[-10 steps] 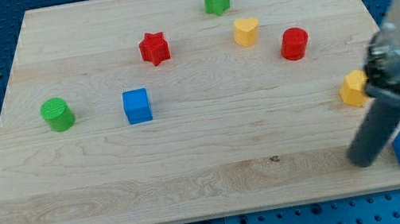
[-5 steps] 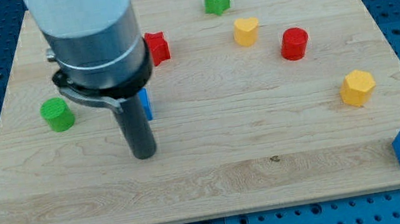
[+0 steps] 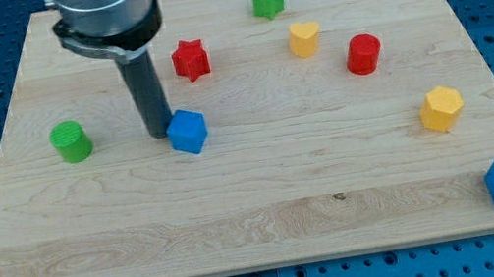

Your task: Push the blue cube to the blue triangle

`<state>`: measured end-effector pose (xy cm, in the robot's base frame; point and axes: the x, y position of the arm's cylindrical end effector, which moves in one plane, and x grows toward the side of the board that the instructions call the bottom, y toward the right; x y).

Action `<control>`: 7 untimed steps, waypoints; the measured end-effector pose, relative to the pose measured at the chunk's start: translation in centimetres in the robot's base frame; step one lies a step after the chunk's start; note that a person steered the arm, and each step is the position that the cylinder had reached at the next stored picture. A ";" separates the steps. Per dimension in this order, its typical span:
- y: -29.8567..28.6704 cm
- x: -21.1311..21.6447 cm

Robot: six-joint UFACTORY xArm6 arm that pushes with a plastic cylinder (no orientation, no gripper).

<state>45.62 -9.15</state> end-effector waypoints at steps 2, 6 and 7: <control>2.9 2.2; 8.1 3.9; 9.2 5.8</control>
<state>51.44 0.09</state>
